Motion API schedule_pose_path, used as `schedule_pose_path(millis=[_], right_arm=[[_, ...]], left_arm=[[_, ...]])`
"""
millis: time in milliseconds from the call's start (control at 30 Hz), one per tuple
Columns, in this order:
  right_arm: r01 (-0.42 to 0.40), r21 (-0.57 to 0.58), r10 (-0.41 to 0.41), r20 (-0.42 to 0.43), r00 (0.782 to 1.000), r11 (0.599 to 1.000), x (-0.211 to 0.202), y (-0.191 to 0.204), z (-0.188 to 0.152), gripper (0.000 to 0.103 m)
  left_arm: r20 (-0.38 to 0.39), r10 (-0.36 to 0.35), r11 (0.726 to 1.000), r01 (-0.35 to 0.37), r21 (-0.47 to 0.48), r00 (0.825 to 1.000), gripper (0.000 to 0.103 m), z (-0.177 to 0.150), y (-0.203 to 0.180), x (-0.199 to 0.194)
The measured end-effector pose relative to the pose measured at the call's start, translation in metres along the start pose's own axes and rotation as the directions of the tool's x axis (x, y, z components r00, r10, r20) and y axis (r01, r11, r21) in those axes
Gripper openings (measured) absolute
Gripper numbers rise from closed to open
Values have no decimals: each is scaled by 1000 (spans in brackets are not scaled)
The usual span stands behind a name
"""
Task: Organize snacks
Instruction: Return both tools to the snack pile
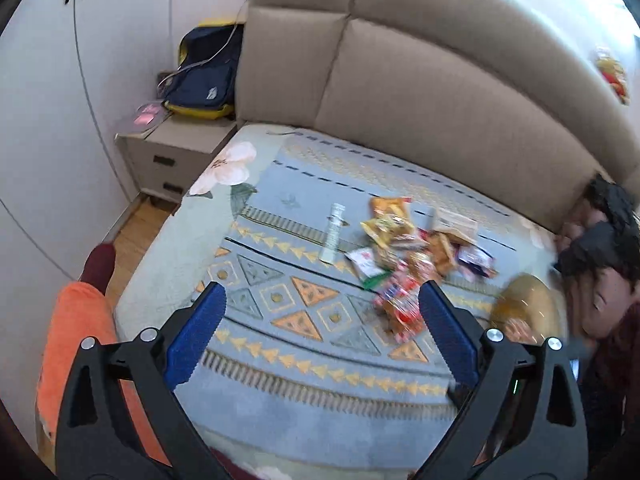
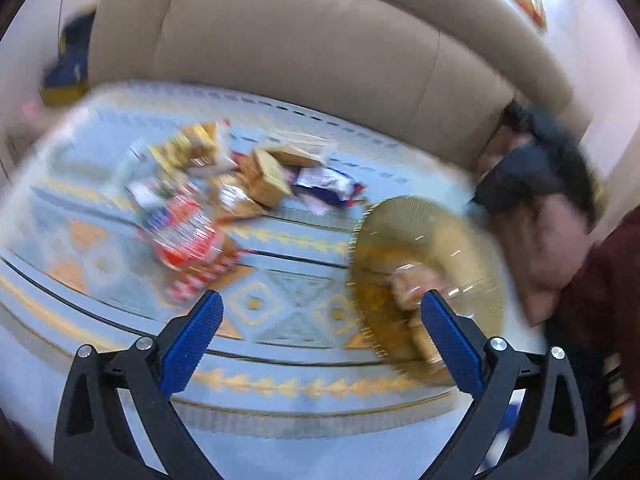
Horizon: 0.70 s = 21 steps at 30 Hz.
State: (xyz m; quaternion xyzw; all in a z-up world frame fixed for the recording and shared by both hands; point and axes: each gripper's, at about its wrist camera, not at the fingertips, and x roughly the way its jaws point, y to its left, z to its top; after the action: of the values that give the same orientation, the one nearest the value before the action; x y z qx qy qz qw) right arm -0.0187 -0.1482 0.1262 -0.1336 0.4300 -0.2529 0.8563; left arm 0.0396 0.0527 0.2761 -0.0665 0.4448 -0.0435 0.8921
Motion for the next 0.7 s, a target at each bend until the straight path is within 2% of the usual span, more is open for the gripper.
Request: schedule_pose_path(millis=[67,133,233,300,333,433,500,567,667,700], right_arm=[[6,-73,-5,5,1000,997,2,15,-1,98],[-14,-95,16,18,1000,995,7,21,-1,98],[-162,-61,161,-34,986,985,32,21,7,98],[-286,16,286,-93,954,958,58,20,26,98],[-348,35,349,-125,929,937,71,22,43,98],[-457,-20,447,-176,877,889,96,44,79,98],[-477,-52,460,-190,867,878,106,53,92,98],[-544,-65,532,-141,835,836,109,54,93,98],[-636,-87,628,-98,772,767,114,56,71,98],[-640,-90,630,-114,768,764,119,60,64,98]], left_arm=[[-30,1,1000,-2,-29,1000,96,22,6,30],[-76,-7,999,5,-32,997,96,35,10,62],[-125,4,1000,-2,12,992,96,39,9,118],[-152,26,999,-21,37,988,95,36,9,163],[-173,38,999,-32,41,984,91,34,10,183],[-218,15,999,-8,34,976,85,25,11,235],[-203,12,999,-1,52,979,85,21,8,255],[-192,27,996,-10,89,981,85,17,1,271],[-191,22,994,0,112,981,85,16,-8,294],[-190,18,995,1,104,982,85,16,-10,301]])
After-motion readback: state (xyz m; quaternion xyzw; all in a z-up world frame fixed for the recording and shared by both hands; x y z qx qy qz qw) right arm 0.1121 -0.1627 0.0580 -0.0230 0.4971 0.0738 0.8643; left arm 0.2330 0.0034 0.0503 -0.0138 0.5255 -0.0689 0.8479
